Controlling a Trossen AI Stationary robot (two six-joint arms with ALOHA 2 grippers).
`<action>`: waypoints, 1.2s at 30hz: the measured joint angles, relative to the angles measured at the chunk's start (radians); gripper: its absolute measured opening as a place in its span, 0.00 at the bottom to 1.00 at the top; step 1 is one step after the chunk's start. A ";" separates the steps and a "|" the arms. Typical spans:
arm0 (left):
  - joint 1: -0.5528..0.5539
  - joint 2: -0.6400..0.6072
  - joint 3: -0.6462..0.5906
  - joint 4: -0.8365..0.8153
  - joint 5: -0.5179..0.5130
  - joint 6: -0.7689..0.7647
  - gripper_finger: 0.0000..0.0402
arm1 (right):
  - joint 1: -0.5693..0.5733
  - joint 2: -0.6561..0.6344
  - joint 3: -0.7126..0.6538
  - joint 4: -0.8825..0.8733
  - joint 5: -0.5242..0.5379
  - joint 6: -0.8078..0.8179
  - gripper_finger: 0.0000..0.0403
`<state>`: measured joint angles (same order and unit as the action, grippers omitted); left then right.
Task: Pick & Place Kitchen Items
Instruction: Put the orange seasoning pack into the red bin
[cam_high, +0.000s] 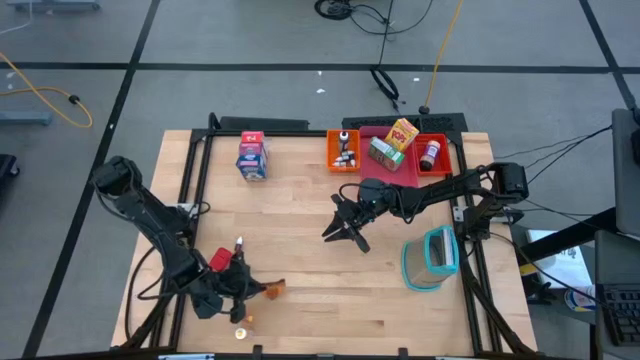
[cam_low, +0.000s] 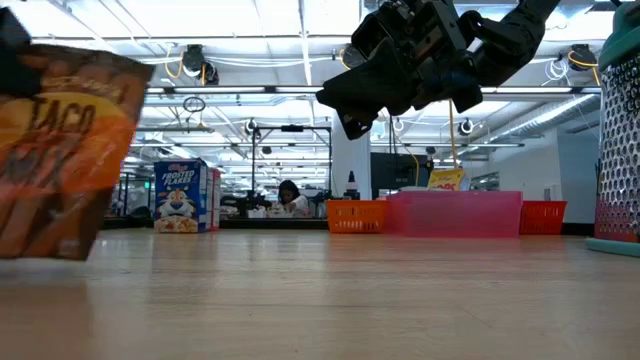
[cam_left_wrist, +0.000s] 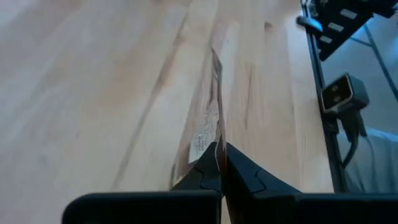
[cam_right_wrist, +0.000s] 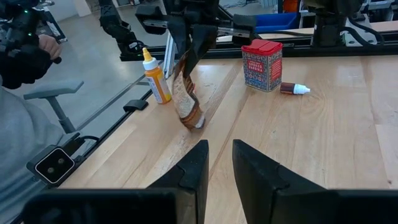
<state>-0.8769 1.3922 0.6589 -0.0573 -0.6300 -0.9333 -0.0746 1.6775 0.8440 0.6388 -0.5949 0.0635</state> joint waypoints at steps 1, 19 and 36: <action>0.010 0.000 0.005 0.002 0.000 0.012 0.00 | 0.000 0.000 0.000 0.000 0.000 0.000 0.16; 0.280 -0.001 0.139 -0.033 0.001 0.333 0.00 | 0.000 0.000 0.000 0.016 -0.004 0.000 0.16; 0.483 -0.001 0.139 0.135 0.145 0.578 0.00 | 0.000 0.000 0.000 0.098 0.022 -0.004 0.16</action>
<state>-0.3943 1.3911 0.7982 0.0779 -0.4846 -0.3550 -0.0747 1.6775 0.8440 0.7363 -0.5728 0.0591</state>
